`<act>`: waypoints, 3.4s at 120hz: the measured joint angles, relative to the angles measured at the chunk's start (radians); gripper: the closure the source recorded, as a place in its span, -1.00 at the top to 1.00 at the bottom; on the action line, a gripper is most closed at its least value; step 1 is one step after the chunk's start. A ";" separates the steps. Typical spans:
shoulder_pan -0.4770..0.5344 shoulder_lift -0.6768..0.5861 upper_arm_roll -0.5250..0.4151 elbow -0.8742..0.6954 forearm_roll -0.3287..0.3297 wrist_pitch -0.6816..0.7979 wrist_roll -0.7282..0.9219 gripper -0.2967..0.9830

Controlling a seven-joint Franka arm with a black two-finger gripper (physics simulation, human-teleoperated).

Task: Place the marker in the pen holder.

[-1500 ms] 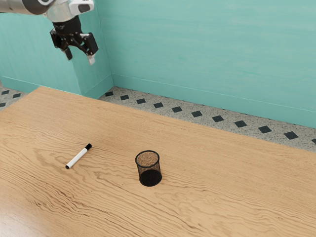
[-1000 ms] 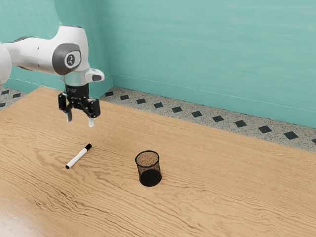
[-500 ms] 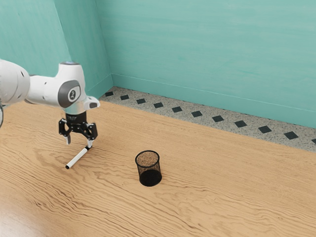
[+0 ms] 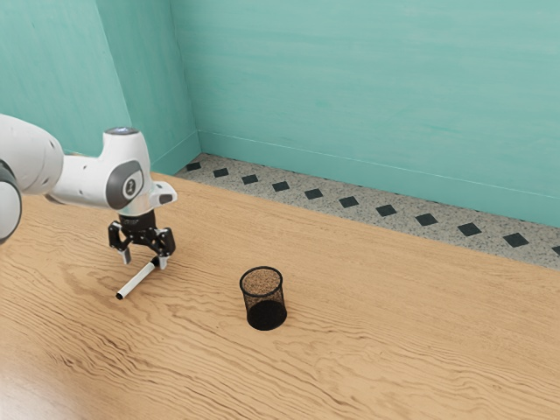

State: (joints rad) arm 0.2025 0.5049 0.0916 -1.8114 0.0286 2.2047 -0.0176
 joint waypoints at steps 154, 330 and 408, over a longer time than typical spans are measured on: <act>-0.002 -0.011 0.001 0.000 0.017 0.068 0.007 -0.66; -0.064 -0.556 -0.434 -0.587 0.268 0.822 -0.325 -0.69; -0.047 -0.556 -0.297 -0.030 0.164 0.156 -0.353 0.44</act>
State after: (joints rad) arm 0.1551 -0.0513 -0.2058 -1.8419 0.1930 2.3607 -0.3709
